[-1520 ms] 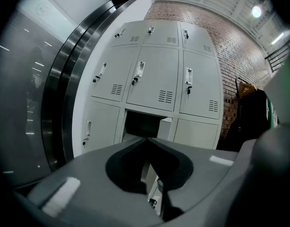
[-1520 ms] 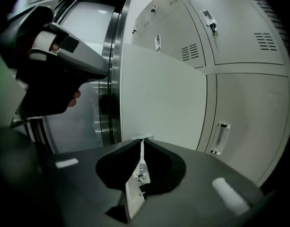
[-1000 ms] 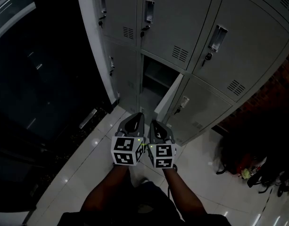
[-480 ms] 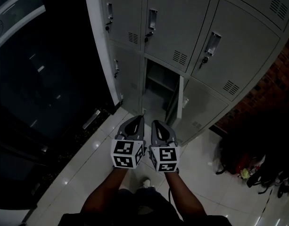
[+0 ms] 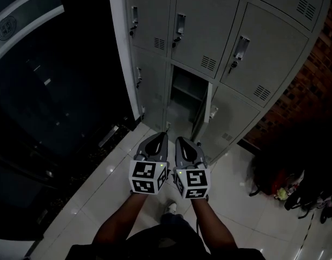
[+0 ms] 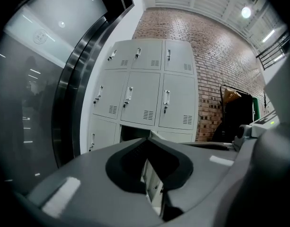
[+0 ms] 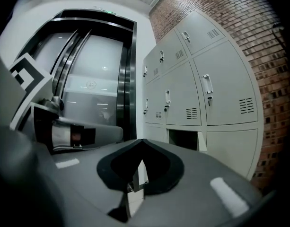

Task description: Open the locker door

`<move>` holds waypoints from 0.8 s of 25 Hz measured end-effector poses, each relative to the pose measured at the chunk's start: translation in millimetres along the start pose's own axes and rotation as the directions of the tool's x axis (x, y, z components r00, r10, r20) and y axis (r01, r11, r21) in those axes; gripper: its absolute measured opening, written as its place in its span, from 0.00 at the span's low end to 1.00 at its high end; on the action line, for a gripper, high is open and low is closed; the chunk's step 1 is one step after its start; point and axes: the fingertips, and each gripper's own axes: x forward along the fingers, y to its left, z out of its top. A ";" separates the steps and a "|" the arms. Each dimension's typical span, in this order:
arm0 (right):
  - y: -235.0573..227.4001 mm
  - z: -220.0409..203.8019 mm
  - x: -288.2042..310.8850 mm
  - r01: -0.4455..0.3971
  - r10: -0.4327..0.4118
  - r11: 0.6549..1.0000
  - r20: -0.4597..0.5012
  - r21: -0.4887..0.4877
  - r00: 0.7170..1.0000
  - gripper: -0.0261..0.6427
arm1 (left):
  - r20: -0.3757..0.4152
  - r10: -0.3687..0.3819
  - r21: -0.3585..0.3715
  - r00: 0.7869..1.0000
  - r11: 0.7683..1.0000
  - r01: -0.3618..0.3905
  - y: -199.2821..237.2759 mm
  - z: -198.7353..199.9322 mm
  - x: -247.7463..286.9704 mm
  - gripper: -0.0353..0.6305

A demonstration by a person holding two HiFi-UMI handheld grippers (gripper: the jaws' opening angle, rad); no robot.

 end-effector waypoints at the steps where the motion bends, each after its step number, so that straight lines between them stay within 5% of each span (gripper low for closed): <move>1: 5.7 0.0 -6.3 -0.002 0.002 1.000 -0.004 -0.003 1.000 0.04 | 0.002 -0.004 0.001 1.000 1.000 0.004 -1.9 -0.2 -7.6 0.06; 20: 87.5 19.5 -123.3 0.039 -0.038 0.998 0.019 -0.056 0.999 0.04 | 0.039 -0.042 -0.006 0.998 0.999 0.042 -38.4 -5.7 -141.3 0.06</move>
